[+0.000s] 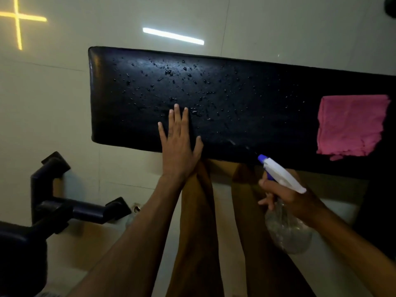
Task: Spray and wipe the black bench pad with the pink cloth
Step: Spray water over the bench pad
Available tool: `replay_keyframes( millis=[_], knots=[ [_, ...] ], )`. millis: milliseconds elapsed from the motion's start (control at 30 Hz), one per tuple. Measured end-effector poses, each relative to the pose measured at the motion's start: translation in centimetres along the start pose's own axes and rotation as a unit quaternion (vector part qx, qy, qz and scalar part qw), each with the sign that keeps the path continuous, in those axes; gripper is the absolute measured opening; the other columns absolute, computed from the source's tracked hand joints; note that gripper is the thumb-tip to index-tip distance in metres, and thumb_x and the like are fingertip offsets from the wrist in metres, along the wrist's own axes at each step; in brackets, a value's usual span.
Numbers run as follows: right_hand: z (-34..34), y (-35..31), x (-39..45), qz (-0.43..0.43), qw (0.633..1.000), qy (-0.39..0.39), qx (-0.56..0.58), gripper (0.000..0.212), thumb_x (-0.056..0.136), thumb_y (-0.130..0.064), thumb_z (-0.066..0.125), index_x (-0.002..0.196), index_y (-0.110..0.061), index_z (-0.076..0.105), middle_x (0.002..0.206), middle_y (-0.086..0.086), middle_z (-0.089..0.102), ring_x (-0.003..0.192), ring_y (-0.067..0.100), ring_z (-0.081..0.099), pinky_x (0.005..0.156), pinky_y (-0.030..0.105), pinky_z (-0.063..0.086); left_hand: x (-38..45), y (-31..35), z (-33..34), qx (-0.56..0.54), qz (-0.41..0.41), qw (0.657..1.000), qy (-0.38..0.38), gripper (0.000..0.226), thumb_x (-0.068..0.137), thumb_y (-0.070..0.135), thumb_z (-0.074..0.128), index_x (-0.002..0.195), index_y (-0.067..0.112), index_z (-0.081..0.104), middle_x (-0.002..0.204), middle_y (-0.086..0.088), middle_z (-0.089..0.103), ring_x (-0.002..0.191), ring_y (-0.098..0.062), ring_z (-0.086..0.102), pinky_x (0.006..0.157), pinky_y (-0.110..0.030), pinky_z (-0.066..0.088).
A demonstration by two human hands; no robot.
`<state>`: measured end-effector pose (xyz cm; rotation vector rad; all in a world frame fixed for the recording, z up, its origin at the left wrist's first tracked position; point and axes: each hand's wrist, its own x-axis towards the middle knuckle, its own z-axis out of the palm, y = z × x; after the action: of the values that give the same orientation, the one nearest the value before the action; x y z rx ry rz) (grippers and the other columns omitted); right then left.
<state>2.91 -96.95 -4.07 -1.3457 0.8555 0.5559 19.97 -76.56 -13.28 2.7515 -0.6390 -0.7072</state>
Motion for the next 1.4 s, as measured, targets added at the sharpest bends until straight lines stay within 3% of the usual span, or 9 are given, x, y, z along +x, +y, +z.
replay_keyframes(
  millis=[200,400,500,667,767,933,1100,1267,1400],
  knots=[
    [-1.9,-1.8,0.0,-0.040,0.995,0.041,0.086,0.012,0.087,-0.019,0.066,0.075,-0.017,0.064,0.072,0.011,0.063,0.046,0.025,0.057,0.062,0.054,0.058,-0.2,2.9,0.9,-0.002,0.025,1.000,-0.007,0.072,0.099,0.027,0.046,0.161,0.013,0.011,0.169,-0.010,0.000,0.156,-0.023,-0.004,0.125,-0.057,-0.001],
    [-3.5,-0.8,-0.7,-0.032,0.991,0.058,0.120,0.014,0.085,-0.021,0.060,0.087,-0.008,0.064,0.089,0.016,0.069,0.056,0.032,0.061,0.067,0.053,0.057,0.1,5.3,1.3,-0.006,0.044,0.999,-0.022,0.072,0.098,0.018,0.046,0.161,0.014,0.010,0.169,-0.010,-0.001,0.156,-0.021,-0.005,0.126,-0.053,-0.002],
    [-3.7,0.7,-1.6,-0.001,0.993,0.039,0.109,0.011,0.082,-0.018,0.061,0.074,-0.010,0.060,0.066,0.013,0.057,0.051,0.030,0.053,0.072,0.058,0.059,0.1,6.2,1.5,-0.002,0.058,0.998,-0.023,0.075,0.097,0.014,0.047,0.161,0.013,0.010,0.169,-0.010,-0.001,0.156,-0.022,-0.006,0.126,-0.052,-0.001],
    [-4.0,3.3,-3.0,0.047,0.995,0.014,0.087,0.013,0.080,-0.026,0.065,0.081,-0.013,0.065,0.080,0.008,0.069,0.082,0.029,0.073,0.080,0.054,0.061,0.2,7.2,1.7,0.012,0.061,0.998,-0.026,0.078,0.095,0.012,0.051,0.161,0.011,0.010,0.169,-0.012,-0.001,0.156,-0.023,-0.005,0.127,-0.052,0.000],
    [-4.4,3.8,-3.5,0.033,0.997,0.046,0.053,0.016,0.078,-0.025,0.065,0.064,-0.018,0.063,0.058,0.001,0.059,0.062,0.021,0.067,0.078,0.055,0.060,-0.1,7.8,1.9,0.018,0.086,0.995,-0.041,0.077,0.096,0.014,0.051,0.161,0.012,0.009,0.169,-0.011,-0.002,0.156,-0.023,-0.006,0.127,-0.050,-0.002],
    [-5.7,2.3,-2.7,-0.006,0.992,0.051,0.116,0.022,0.081,-0.025,0.063,0.092,-0.007,0.068,0.095,0.011,0.072,0.093,0.020,0.072,0.080,0.038,0.061,-0.1,8.8,2.2,0.030,0.081,0.995,-0.049,0.079,0.096,0.014,0.052,0.161,0.013,0.008,0.169,-0.011,-0.003,0.156,-0.023,-0.007,0.127,-0.049,-0.002],
    [-6.7,0.4,-1.9,-0.033,0.981,0.097,0.161,0.025,0.080,-0.021,0.060,0.064,-0.004,0.053,0.056,0.010,0.048,0.059,0.023,0.055,0.076,0.044,0.059,-0.1,10.0,2.5,0.036,0.103,0.993,-0.046,0.078,0.094,0.013,0.050,0.161,0.011,0.010,0.169,-0.012,-0.001,0.156,-0.024,-0.005,0.127,-0.048,-0.001],
    [-7.0,-0.1,-1.7,-0.049,0.984,0.034,0.168,0.018,0.085,-0.023,0.059,0.089,-0.008,0.068,0.101,0.014,0.070,0.100,0.024,0.070,0.077,0.045,0.062,0.2,11.0,3.0,0.040,0.140,0.989,-0.039,0.077,0.093,0.014,0.052,0.160,0.010,0.014,0.169,-0.014,0.004,0.156,-0.026,0.000,0.127,-0.048,0.002],
    [-6.8,0.9,-1.8,-0.047,0.976,0.120,0.178,0.028,0.081,-0.019,0.060,0.056,-0.009,0.055,0.055,0.012,0.047,0.057,0.026,0.054,0.066,0.045,0.058,0.5,11.6,3.9,0.063,0.144,0.987,-0.037,0.074,0.098,0.022,0.047,0.161,0.010,0.010,0.168,-0.015,0.001,0.156,-0.026,-0.002,0.127,-0.048,-0.001]
  ],
)
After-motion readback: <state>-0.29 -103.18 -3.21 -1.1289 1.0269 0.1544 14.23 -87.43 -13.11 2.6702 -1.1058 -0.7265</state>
